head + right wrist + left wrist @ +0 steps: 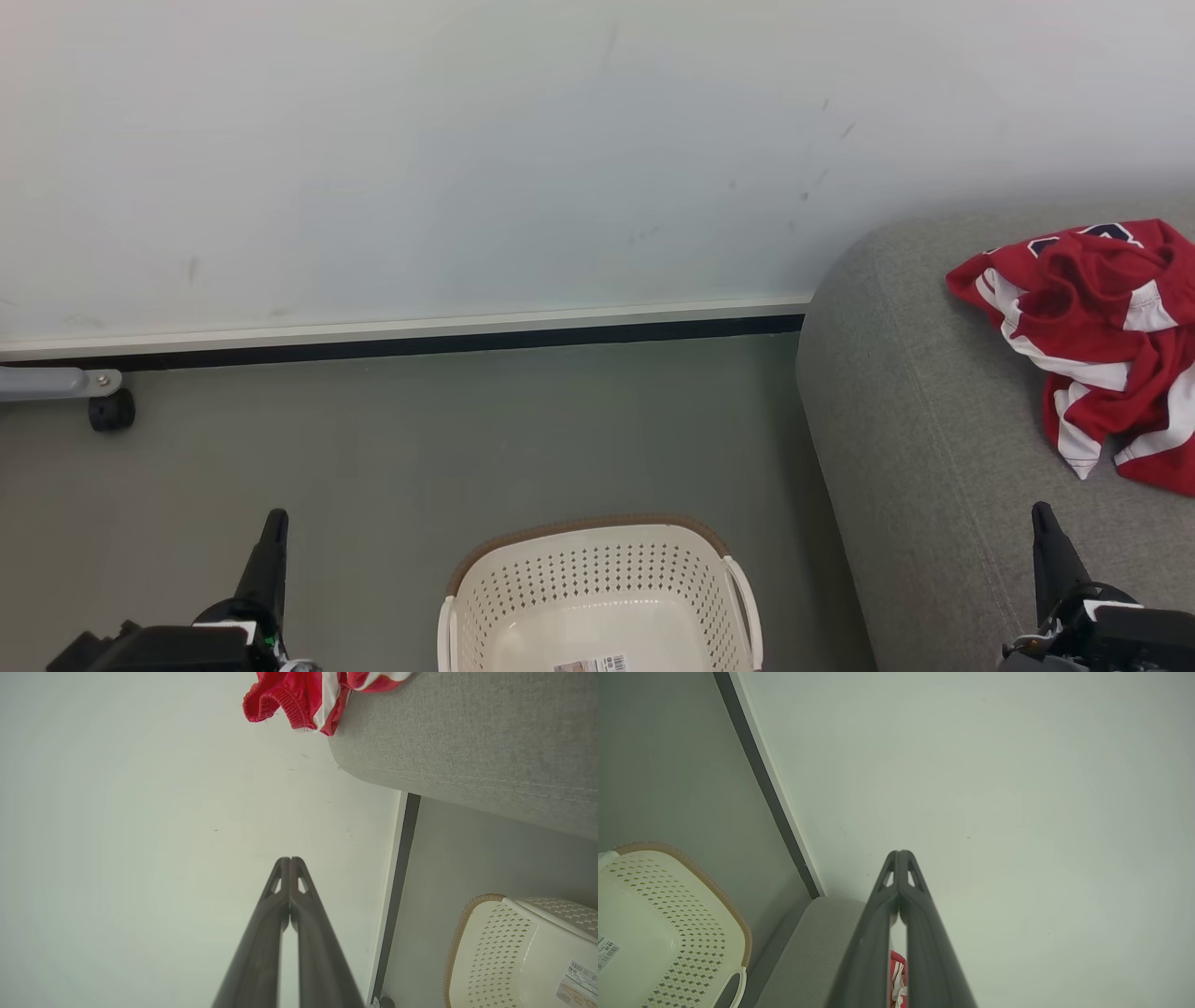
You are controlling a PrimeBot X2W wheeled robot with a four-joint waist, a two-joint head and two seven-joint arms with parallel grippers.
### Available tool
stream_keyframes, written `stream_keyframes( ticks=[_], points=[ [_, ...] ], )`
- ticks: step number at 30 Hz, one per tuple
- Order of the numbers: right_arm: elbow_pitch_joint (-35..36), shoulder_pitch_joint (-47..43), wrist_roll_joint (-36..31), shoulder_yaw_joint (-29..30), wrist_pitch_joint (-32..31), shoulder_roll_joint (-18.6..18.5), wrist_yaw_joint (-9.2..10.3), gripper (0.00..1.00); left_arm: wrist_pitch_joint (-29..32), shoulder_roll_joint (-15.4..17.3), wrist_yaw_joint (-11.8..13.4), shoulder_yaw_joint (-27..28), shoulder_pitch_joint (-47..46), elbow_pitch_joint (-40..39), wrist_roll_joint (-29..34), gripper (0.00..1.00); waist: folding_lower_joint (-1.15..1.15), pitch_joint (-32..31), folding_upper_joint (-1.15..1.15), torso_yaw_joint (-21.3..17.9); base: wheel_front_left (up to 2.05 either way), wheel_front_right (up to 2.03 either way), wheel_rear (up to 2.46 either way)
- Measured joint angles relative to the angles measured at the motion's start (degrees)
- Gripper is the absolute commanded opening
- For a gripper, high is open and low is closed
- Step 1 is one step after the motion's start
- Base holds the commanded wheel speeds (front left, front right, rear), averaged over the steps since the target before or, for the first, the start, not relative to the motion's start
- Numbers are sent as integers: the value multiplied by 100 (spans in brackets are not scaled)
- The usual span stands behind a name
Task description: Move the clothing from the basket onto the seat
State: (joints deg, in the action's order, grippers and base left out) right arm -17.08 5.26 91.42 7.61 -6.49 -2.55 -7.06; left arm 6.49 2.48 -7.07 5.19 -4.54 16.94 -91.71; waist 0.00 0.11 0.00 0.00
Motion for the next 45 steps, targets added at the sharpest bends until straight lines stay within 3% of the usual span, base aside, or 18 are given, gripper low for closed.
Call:
stream_keyframes(
  ticks=[45],
  points=[
    [2,0,0,0,0,1,0,0,0,-1,0,0,0,-2,0,0,0,1,0,0,0,0,0]
  ],
)
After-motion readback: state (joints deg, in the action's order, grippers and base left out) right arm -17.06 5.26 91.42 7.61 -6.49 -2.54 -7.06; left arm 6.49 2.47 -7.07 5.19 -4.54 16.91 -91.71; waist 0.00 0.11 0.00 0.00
